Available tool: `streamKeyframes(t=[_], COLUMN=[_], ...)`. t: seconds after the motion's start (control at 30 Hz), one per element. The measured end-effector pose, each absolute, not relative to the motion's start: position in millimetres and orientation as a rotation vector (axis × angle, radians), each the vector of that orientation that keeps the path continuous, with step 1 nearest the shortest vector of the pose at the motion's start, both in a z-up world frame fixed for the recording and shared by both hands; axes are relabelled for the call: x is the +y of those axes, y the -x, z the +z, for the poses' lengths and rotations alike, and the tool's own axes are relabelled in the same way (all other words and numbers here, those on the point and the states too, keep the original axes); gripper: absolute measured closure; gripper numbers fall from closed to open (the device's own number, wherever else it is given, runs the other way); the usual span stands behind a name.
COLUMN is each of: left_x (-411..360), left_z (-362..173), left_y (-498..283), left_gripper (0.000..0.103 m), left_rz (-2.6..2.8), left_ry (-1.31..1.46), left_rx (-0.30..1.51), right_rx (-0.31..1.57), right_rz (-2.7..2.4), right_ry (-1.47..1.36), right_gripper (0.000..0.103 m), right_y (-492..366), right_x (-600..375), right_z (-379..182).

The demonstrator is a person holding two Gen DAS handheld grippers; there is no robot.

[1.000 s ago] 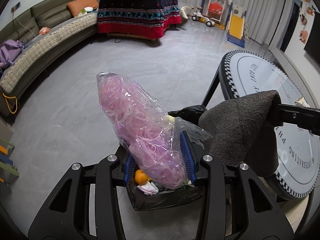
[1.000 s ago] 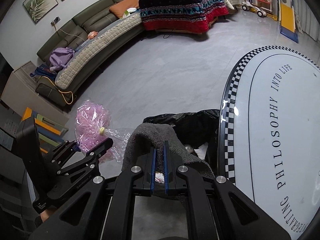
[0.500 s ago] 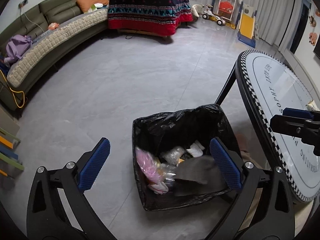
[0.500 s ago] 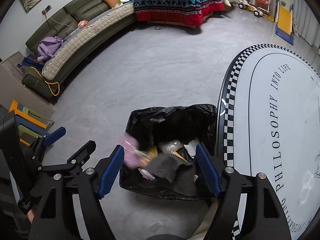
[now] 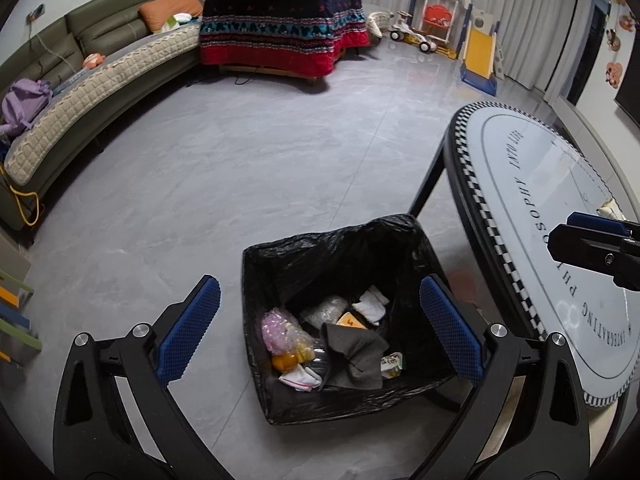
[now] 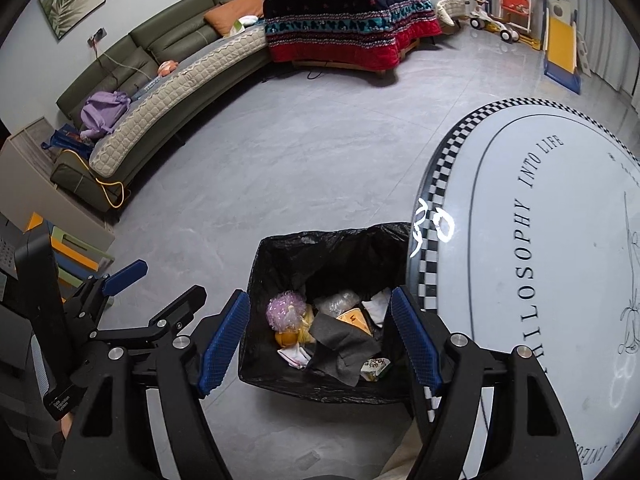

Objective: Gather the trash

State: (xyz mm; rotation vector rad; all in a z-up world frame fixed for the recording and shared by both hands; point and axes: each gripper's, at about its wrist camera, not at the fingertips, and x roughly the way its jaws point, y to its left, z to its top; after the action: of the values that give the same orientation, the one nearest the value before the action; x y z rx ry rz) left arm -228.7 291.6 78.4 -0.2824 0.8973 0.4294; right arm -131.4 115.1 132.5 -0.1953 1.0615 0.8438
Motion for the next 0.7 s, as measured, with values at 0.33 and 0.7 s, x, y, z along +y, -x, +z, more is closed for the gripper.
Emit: streamKeyframes(t=[0.33, 0.7], left_x=[232.2, 149.7], left_z=[94.5, 108.6], left_y=[175.0, 108.6], left_gripper=[0.006, 0.006], left_rz=[0.313, 0.164], left_ry=[0.214, 0.149], left_rx=[0.909, 0.924], right_rx=[1.051, 1.036], right_rz=[0.756, 0.631], right_ry=[0.106, 0.0], right_gripper=[0.028, 0.028], right_y=[92.2, 49.9], right_x=[44.9, -51.1], right_z=[139.8, 144.5])
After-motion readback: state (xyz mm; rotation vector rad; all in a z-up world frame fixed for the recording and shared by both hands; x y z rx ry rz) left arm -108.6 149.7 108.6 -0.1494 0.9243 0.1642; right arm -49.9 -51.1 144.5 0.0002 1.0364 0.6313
